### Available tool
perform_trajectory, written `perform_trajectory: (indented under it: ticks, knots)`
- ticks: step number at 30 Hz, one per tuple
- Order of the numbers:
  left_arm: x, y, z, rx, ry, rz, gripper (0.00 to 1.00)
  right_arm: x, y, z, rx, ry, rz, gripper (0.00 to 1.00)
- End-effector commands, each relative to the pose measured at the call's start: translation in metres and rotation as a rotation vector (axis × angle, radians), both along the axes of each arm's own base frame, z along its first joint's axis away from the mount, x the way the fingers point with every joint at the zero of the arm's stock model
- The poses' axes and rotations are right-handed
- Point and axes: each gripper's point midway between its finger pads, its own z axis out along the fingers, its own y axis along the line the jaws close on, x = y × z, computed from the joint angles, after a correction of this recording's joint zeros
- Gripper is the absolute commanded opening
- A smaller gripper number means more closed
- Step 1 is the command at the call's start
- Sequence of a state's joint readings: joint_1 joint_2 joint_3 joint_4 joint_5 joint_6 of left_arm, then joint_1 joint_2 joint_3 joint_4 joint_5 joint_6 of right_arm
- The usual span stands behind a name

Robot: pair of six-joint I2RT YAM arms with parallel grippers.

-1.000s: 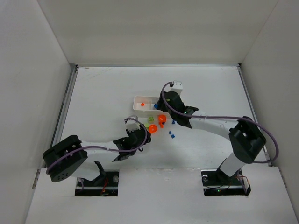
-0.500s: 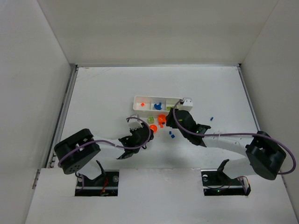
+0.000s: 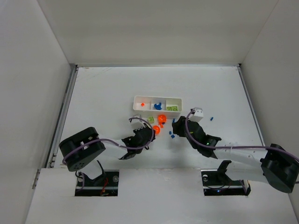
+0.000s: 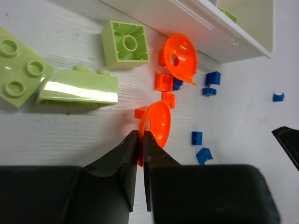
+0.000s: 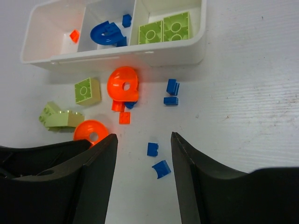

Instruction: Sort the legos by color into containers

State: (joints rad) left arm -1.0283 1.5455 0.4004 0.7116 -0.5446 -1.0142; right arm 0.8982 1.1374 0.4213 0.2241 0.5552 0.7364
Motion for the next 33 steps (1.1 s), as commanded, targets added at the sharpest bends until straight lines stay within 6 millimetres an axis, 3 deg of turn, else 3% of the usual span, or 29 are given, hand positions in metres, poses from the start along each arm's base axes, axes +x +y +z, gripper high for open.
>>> perform_trajectory:
  ticks: [1,7,10,14,18,23,26,30,33]
  knots:
    - [-0.005,-0.008,0.029,-0.075,-0.051,-0.017,0.06,0.001,0.001,0.022,0.086,-0.06,-0.025,0.55]
    - [-0.006,0.0,0.092,-0.146,-0.144,-0.025,0.06,-0.001,-0.026,0.019,0.112,-0.049,-0.096,0.54]
    - [0.016,0.014,0.121,-0.135,-0.193,0.011,0.07,0.0,-0.037,0.013,0.109,-0.026,-0.128,0.51]
    - [0.066,0.041,0.142,-0.126,-0.22,0.096,0.08,0.001,-0.032,0.009,0.088,-0.006,-0.111,0.45]
    - [0.108,0.051,0.135,-0.137,-0.164,0.112,0.08,0.005,-0.02,0.008,0.069,0.003,-0.087,0.46]
    - [0.149,0.063,0.11,-0.083,-0.109,0.151,0.1,0.01,0.006,0.014,0.05,-0.006,-0.032,0.53]
    - [0.156,0.061,0.095,-0.066,-0.075,0.143,0.15,0.014,0.02,0.014,0.047,-0.005,-0.016,0.56]
    - [0.159,0.067,0.079,-0.033,-0.052,0.173,0.32,0.024,0.039,0.008,0.045,0.002,-0.004,0.56]
    - [0.154,0.067,0.078,-0.024,-0.053,0.169,0.4,0.033,0.05,0.003,0.039,0.01,-0.005,0.56]
